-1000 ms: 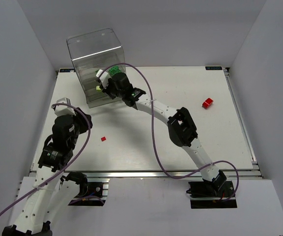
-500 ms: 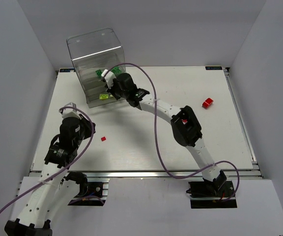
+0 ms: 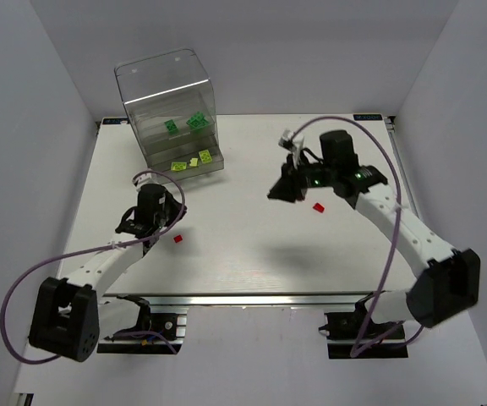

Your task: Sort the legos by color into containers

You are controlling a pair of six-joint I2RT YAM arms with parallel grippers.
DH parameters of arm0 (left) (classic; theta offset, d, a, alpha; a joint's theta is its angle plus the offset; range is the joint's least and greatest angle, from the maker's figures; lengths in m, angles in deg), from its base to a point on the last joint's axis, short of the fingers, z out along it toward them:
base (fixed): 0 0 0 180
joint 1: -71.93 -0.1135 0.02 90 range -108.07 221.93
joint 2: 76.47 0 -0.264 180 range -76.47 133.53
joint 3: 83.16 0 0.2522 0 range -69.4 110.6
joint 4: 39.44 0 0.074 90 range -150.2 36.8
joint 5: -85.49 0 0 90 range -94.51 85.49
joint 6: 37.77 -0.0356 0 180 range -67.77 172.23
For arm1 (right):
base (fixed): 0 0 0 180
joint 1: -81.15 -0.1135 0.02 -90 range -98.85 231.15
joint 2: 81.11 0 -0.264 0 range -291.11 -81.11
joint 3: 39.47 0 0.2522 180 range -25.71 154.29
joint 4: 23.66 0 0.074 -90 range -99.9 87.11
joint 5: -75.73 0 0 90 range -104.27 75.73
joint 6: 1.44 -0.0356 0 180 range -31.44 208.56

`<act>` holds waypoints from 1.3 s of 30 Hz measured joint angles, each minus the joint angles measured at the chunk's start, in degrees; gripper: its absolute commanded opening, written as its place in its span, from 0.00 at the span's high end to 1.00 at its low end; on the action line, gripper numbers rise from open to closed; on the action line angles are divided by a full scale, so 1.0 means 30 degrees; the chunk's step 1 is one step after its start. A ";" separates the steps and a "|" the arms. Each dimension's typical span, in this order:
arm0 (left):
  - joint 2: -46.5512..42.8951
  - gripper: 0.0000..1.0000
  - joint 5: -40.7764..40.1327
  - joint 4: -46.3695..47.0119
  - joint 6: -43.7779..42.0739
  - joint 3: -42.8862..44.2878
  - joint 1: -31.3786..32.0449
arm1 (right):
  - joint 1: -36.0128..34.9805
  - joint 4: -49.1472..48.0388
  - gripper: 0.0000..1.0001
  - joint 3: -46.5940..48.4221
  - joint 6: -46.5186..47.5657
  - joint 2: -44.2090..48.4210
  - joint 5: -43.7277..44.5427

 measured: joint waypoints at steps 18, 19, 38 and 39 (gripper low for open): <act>1.0287 0.78 -0.5158 1.1584 0.7497 0.1158 -0.0015 | 0.2965 -0.2310 1.00 -0.9770 0.1639 1.0469 -0.1158; 1.0586 0.76 -0.5297 1.1825 0.7737 0.1428 -0.0022 | 0.3038 -0.2266 1.00 -0.9806 0.1661 1.0477 -0.1166; 1.5752 0.44 -0.5180 1.2641 0.8976 0.6397 -0.0627 | 0.3140 -0.2273 1.00 -0.9799 0.2273 1.0790 -0.1115; 1.5912 0.43 -0.5173 1.2648 0.8976 0.6608 -0.0692 | 0.3140 -0.2259 1.00 -0.9799 0.2288 1.0783 -0.1093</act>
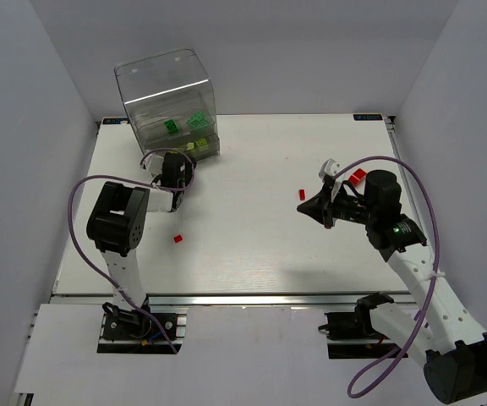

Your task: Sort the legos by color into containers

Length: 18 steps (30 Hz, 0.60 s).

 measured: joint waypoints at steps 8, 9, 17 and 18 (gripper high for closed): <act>0.0583 0.41 0.0168 -0.0058 -0.0007 0.1071 -0.0612 | 0.0000 0.0080 1.00 0.0007 0.0277 -0.0270 0.0022; 0.0583 0.41 0.0240 -0.0036 -0.0015 0.1137 -0.0692 | 0.0000 0.0080 1.00 0.0007 0.0306 -0.0277 0.0022; 0.1020 0.41 0.0758 0.0189 -0.0044 0.1610 -0.1093 | 0.0000 0.0080 1.00 0.0007 0.0372 -0.0466 0.0015; 0.1166 0.41 0.0816 0.0313 -0.0051 0.1617 -0.1107 | 0.0000 0.0080 1.00 0.0007 0.0386 -0.0488 0.0015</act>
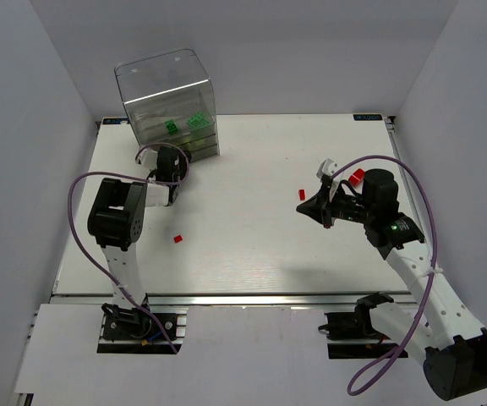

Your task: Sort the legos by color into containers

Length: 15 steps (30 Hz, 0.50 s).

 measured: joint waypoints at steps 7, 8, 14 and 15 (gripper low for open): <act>0.0561 0.70 0.0699 0.0962 -0.0058 -0.0109 -0.0117 | 0.0000 0.0007 1.00 0.0000 0.0044 -0.0036 -0.0015; 0.0561 0.72 0.0882 0.1224 -0.0124 -0.0175 -0.0124 | 0.0000 0.0007 1.00 0.0000 0.0058 -0.0036 -0.0015; 0.0561 0.65 0.1807 0.2259 -0.0590 -0.0896 -0.0124 | -0.0007 0.0007 1.00 0.0000 0.0160 -0.0036 -0.0168; 0.0561 0.64 0.1843 0.2353 -0.0641 -0.1042 -0.0124 | -0.0007 0.0015 1.00 0.0000 0.0168 -0.0036 -0.0175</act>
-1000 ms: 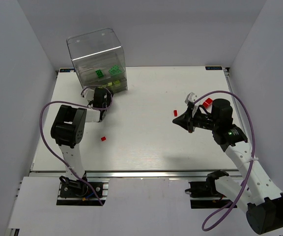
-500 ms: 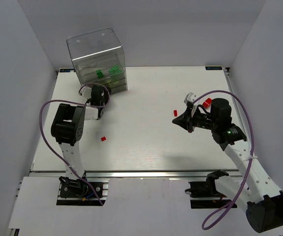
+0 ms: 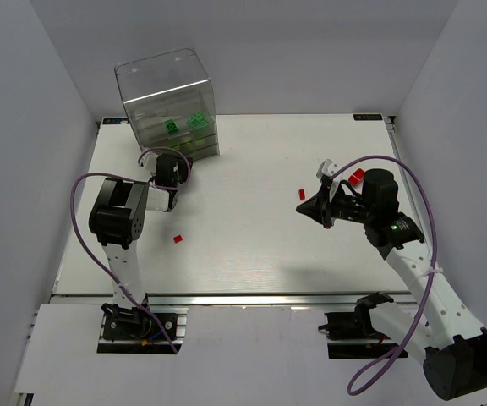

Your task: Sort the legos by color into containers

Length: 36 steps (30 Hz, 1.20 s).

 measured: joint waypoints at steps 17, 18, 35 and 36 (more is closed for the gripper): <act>0.0109 0.56 -0.0240 0.3585 0.1545 -0.2113 0.0000 | 0.0000 0.0058 1.00 0.0007 0.0240 -0.0007 -0.0117; 0.0124 0.56 -0.0313 0.3716 0.1617 -0.2120 0.0000 | 0.0000 0.0058 1.00 0.0007 0.0255 -0.0007 -0.0117; 0.1647 0.57 -0.0903 0.5289 0.2229 -0.1581 0.0000 | 0.0000 0.0131 1.00 0.0007 0.0291 -0.0233 -0.0124; 0.1647 0.58 -0.0911 0.5399 0.2251 -0.1559 0.0000 | 0.0000 0.0138 1.00 0.0007 0.0299 -0.0255 -0.0124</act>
